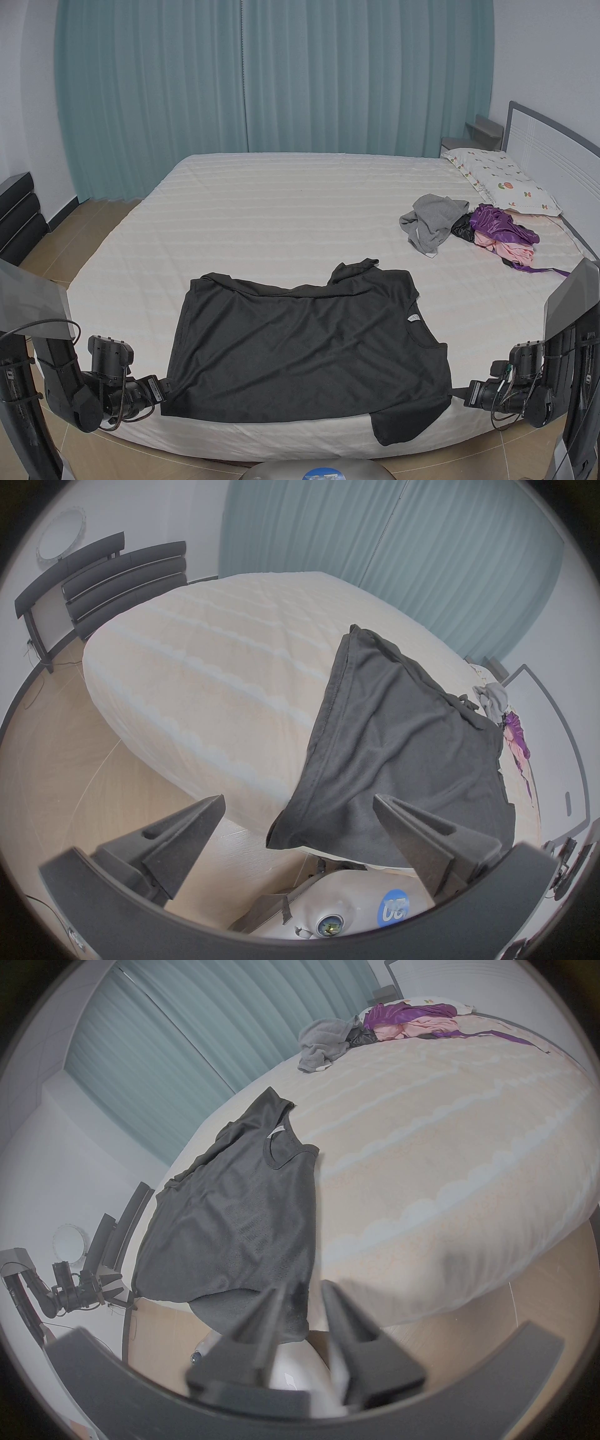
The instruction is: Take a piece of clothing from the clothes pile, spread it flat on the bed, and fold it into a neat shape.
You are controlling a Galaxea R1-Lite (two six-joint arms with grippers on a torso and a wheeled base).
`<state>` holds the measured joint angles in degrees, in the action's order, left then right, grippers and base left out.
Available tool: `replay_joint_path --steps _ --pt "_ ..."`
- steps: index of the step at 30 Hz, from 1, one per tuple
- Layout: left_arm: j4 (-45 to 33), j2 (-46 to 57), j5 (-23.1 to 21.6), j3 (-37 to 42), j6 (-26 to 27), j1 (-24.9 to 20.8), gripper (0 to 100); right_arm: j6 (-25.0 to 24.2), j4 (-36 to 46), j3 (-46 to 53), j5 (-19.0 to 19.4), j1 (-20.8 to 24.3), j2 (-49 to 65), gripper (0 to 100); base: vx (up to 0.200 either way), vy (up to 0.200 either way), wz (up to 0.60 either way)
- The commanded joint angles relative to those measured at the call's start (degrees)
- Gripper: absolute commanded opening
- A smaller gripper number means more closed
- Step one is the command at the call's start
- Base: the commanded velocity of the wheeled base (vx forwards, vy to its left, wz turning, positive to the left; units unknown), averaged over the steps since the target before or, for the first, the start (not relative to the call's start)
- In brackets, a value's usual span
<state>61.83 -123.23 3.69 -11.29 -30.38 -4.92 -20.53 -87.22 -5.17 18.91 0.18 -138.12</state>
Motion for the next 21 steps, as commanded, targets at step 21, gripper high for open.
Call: replay_joint_path --steps 21 --pt "-0.04 2.65 -2.46 -5.32 -7.68 1.15 100 -15.59 0.56 -9.95 2.27 -0.01 6.46 100 0.0 0.057 0.0"
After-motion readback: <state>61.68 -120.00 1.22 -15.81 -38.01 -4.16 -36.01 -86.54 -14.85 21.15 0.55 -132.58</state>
